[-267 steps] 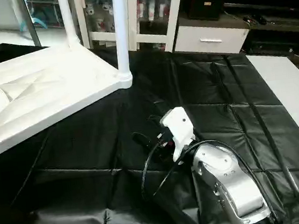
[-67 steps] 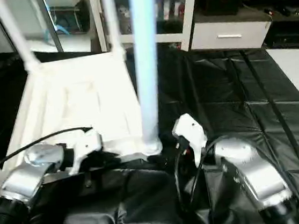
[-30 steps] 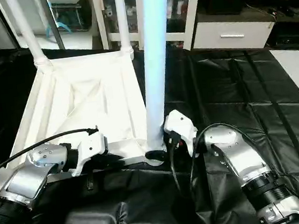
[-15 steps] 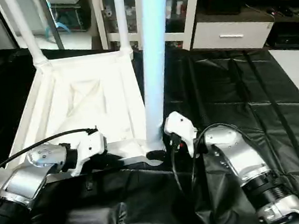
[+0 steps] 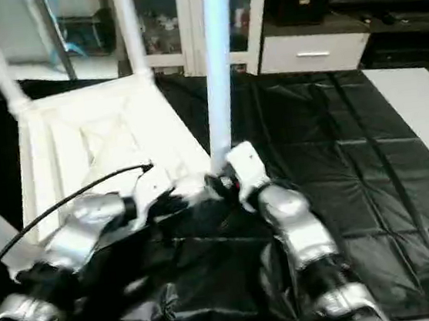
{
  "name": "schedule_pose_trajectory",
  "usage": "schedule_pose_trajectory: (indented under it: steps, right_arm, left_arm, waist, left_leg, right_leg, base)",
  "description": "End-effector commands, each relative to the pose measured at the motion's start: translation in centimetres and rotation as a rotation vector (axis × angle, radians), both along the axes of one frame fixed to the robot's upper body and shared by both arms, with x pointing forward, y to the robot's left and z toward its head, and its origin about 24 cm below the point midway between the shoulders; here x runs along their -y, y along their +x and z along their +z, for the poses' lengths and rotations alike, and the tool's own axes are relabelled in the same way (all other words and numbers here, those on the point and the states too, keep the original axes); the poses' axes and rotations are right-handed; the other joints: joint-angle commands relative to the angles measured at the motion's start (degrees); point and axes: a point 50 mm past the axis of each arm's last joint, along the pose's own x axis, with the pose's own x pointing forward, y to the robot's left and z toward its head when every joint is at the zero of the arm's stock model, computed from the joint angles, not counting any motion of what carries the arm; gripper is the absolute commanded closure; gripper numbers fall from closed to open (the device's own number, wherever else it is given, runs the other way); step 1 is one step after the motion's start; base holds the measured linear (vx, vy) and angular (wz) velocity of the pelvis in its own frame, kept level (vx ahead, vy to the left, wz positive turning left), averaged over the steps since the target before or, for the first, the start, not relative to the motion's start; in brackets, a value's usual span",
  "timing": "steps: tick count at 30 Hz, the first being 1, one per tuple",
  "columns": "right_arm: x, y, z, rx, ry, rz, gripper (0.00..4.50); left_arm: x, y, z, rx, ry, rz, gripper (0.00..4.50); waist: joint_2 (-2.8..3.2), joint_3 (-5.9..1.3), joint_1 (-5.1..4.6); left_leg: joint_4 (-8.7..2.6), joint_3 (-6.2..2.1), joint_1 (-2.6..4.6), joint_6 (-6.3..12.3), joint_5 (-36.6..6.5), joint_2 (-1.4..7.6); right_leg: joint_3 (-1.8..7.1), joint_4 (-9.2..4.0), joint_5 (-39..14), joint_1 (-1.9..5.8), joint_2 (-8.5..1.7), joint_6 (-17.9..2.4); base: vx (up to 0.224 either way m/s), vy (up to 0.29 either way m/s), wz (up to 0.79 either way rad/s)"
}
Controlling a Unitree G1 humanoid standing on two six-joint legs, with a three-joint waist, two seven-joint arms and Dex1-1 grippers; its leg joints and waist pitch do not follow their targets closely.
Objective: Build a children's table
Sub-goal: Rotate leg to tighten
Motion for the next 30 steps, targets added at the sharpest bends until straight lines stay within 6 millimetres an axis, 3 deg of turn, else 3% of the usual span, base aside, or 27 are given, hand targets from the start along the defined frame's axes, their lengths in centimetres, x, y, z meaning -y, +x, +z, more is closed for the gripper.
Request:
schedule_pose_trajectory:
  steps: [1,3,4,5,6,7,10,11,12,18,19,21,23,25,27,29,30]
  right_arm:
    - [-0.8,-0.7,-2.7,-0.136,-0.057,-0.067,1.94]
    - [-1.6,-0.3,-2.6,-0.137,-0.059,-0.104,1.94]
    - [-2.0,0.0,-2.4,-0.118,-0.064,-0.129,1.94]
    - [-2.4,0.3,-1.9,-0.092,-0.032,-0.148,1.94]
    - [-2.5,0.4,-1.7,-0.086,-0.016,-0.149,1.94]
    - [-2.7,0.5,-1.2,-0.068,0.033,-0.136,1.94]
    - [-3.0,0.7,-0.4,-0.021,0.100,-0.072,1.94]
    - [-2.9,0.6,-0.2,-0.006,0.119,-0.043,1.38]
    - [-2.9,0.5,0.1,0.007,0.133,-0.009,1.38]
    - [-1.2,-0.2,1.5,0.044,0.197,0.150,0.89]
    - [-0.8,-0.4,1.8,0.036,0.219,0.192,0.82]
    - [0.0,-0.8,2.2,0.033,0.223,0.259,0.72]
    - [1.7,-1.5,2.9,0.048,0.186,0.391,0.50]
    - [3.0,-2.3,3.1,0.036,0.147,0.484,0.31]
    - [3.8,-2.9,3.2,0.016,0.114,0.551,0.23]
    - [4.6,-3.4,3.2,-0.004,0.078,0.601,0.23]
    - [4.8,-3.5,3.2,-0.012,0.073,0.613,0.23]
  left_arm:
    - [1.8,0.7,0.2,0.062,-0.008,0.079,4.50]
    - [2.4,1.2,0.5,0.084,-0.018,0.135,4.50]
    - [2.7,1.5,0.8,0.105,-0.028,0.165,4.50]
    - [3.0,1.7,1.1,0.122,-0.040,0.182,4.50]
    - [3.1,1.7,1.1,0.124,-0.043,0.182,4.50]
    - [3.0,1.8,1.3,0.128,-0.051,0.179,4.50]
    - [2.6,1.8,1.4,0.135,-0.058,0.164,4.50]
    - [2.4,1.7,1.4,0.136,-0.058,0.150,4.50]
    - [2.2,1.5,1.4,0.134,-0.062,0.121,4.50]
    - [0.3,-0.2,0.7,0.074,-0.039,-0.051,4.50]
    - [-0.1,-0.6,0.5,0.053,-0.034,-0.085,4.50]
    - [-0.8,-1.0,0.3,0.025,-0.018,-0.116,4.50]
    - [-2.0,-1.6,0.0,-0.026,-0.002,-0.161,4.50]
    - [-2.6,-2.1,0.2,-0.060,-0.020,-0.206,4.50]
    - [-3.0,-2.5,0.6,-0.086,-0.044,-0.250,4.50]
    - [-3.3,-3.0,1.0,-0.115,-0.069,-0.297,4.50]
    - [-3.3,-3.2,1.1,-0.119,-0.074,-0.310,4.50]
  waist:
    - [0.22,-2.16,-1.31]
    - [0.72,-1.94,-1.83]
    - [1.06,-1.68,-2.01]
    - [0.63,-1.71,-2.28]
    - [0.91,-1.68,-2.37]
    - [0.25,-1.61,-2.56]
    - [0.34,-1.69,-2.57]
    - [0.31,-1.70,-2.45]
    - [0.28,-1.71,-2.48]
    - [0.16,-2.36,-1.95]
    - [0.14,-2.36,-1.86]
    - [0.02,-2.40,-1.16]
    - [-0.13,-2.29,-0.65]
    - [0.25,-2.28,0.14]
    - [-0.19,-2.60,0.62]
    - [-0.31,-2.64,1.12]
    - [-0.41,-2.92,1.34]
  left_leg:
    - [-4.62,-2.96,2.49,-2.47,-33.8,2.38]
    - [-5.52,-3.46,2.51,-2.79,-38.0,2.91]
    - [-5.94,-3.52,3.06,-3.13,-41.3,3.05]
    - [-6.09,-3.54,2.94,-3.16,-41.9,3.07]
    - [-6.24,-3.44,3.09,-3.15,-43.0,3.05]
    - [-6.11,-3.29,3.05,-2.92,-43.1,2.99]
    - [-5.47,-3.45,2.83,-2.58,-40.9,2.65]
    - [-5.26,-3.49,2.74,-2.26,-39.8,2.57]
    - [-5.25,-3.49,2.60,-2.08,-39.3,2.59]
    - [-6.15,-3.72,-0.32,-0.22,-30.9,3.23]
    - [-6.05,-3.39,-0.27,-0.10,-29.8,3.19]
    - [-5.72,-2.81,0.50,0.46,-28.5,3.23]
    - [-5.68,-2.50,0.27,1.19,-26.3,3.35]
    - [-5.39,-2.11,0.79,1.01,-25.3,3.41]
    - [-5.35,-1.95,0.28,1.62,-21.7,3.52]
    - [-4.99,-1.38,0.59,2.53,-19.2,3.42]
    - [-4.73,-1.10,0.50,3.14,-17.0,3.40]
  right_leg:
    - [-0.19,-6.74,-37.4,0.15,-2.50,-4.5]
    - [-1.04,-6.77,-33.1,0.86,-2.34,-4.7]
    - [-1.57,-6.92,-31.7,0.75,-2.21,-4.9]
    - [-1.71,-6.91,-31.3,1.02,-2.21,-5.0]
    - [-1.91,-6.90,-31.3,1.13,-2.46,-5.1]
    - [-2.20,-7.16,-32.4,1.19,-2.81,-4.8]
    - [-2.42,-7.73,-36.7,1.26,-4.15,-3.5]
    - [-2.52,-8.01,-37.6,1.25,-4.37,-3.0]
    - [-2.51,-8.02,-37.7,1.32,-4.41,-3.0]
    - [-1.19,-6.18,-30.6,2.86,-5.14,-5.4]
    - [-0.92,-6.01,-28.9,2.30,-4.98,-6.5]
    - [-0.38,-5.92,-26.9,1.70,-4.87,-8.2]
    - [-0.16,-5.50,-25.2,1.97,-4.74,-9.1]
    - [0.41,-5.11,-24.6,1.30,-4.67,-10.1]
    - [0.84,-4.34,-20.5,1.88,-4.43,-11.0]
    - [1.28,-3.84,-16.8,1.42,-4.07,-12.7]
    - [1.43,-3.38,-14.7,1.72,-4.04,-13.6]
  base:
    - [-0.055,0.042,-0.03]
    - [-0.044,0.049,-0.03]
    - [0.000,0.000,0.00]
    - [0.000,0.000,0.00]
    - [0.000,0.000,0.00]
    - [0.000,0.000,0.00]
    - [0.000,0.000,0.00]
    - [0.000,0.000,0.00]
    - [0.000,0.000,0.00]
    - [0.000,0.000,0.00]
    - [0.000,0.000,0.00]
    - [0.000,0.000,0.00]
    - [0.000,0.000,0.00]
    - [0.000,0.000,0.00]
    - [0.032,-0.015,0.02]
    - [0.073,-0.033,0.10]
    - [0.077,-0.031,0.06]
